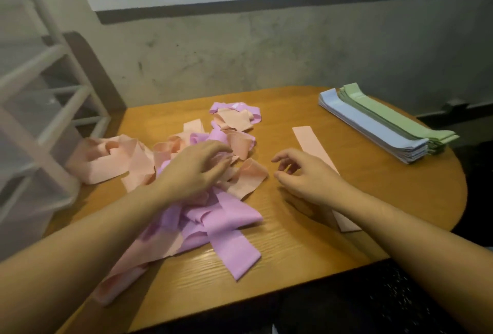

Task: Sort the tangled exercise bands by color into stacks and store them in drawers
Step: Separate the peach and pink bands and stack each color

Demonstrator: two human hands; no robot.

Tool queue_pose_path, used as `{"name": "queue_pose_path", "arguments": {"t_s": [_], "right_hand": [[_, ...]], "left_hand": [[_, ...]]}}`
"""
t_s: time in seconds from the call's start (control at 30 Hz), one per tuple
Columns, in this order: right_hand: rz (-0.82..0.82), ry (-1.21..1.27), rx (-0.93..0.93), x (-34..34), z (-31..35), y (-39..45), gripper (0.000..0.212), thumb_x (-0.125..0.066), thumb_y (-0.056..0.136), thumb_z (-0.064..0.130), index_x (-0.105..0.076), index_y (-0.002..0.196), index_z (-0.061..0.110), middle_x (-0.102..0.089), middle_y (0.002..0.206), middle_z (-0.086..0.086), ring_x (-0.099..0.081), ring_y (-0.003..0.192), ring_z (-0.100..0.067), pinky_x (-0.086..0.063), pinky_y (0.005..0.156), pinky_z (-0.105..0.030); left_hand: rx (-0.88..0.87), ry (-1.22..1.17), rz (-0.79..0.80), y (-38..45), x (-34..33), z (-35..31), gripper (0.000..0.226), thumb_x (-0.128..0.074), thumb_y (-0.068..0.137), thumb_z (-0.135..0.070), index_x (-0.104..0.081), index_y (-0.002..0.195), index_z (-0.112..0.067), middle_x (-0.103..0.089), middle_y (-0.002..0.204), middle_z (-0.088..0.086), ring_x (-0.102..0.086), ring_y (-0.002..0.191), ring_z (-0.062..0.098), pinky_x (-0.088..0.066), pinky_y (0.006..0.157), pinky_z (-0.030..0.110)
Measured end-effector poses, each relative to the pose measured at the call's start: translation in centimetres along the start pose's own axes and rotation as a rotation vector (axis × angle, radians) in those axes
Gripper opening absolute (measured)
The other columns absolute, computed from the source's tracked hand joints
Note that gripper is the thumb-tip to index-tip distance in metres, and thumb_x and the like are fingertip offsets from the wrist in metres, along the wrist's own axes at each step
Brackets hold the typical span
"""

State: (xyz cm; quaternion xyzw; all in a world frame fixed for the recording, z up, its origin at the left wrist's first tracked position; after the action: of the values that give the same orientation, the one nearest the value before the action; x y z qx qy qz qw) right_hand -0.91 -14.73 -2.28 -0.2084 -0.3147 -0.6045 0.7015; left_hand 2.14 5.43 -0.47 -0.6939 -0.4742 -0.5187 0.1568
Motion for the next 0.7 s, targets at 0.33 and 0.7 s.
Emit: {"name": "queue_pose_path", "arguments": {"t_s": [0.33, 0.7], "right_hand": [[-0.065, 0.039, -0.005, -2.5, 2.2, 2.5, 0.049, -0.063, 0.094, 0.023, -0.052, 0.142, 0.026, -0.054, 0.138, 0.007, -0.053, 0.120, -0.012, -0.043, 0.091, -0.019], [-0.249, 0.377, -0.217, 1.4, 0.7, 1.2, 0.009, -0.059, 0.098, 0.021, -0.067, 0.097, 0.016, -0.067, 0.099, 0.002, -0.065, 0.098, -0.015, -0.060, 0.085, -0.041]], "left_hand": [[0.027, 0.098, -0.035, -1.8, -3.3, 2.3, 0.062, -0.046, 0.083, -0.073, -0.057, 0.136, -0.041, -0.051, 0.149, -0.008, -0.043, 0.138, 0.014, -0.033, 0.112, 0.043], [0.008, 0.084, -0.136, -1.7, -2.7, 2.3, 0.059, -0.060, 0.076, -0.066, -0.066, 0.123, -0.032, -0.061, 0.134, -0.011, -0.054, 0.125, 0.014, -0.043, 0.103, 0.042]]}}
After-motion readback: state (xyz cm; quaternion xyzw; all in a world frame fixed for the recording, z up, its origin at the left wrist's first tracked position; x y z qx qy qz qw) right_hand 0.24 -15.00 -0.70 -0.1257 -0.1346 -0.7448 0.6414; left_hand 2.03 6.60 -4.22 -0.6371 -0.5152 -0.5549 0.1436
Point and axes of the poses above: each hand's wrist, its own y-axis towards the middle knuckle, its own x-axis out of the back of the hand, z = x × y, the point moved 10 cm from there along y, towards the middle knuckle
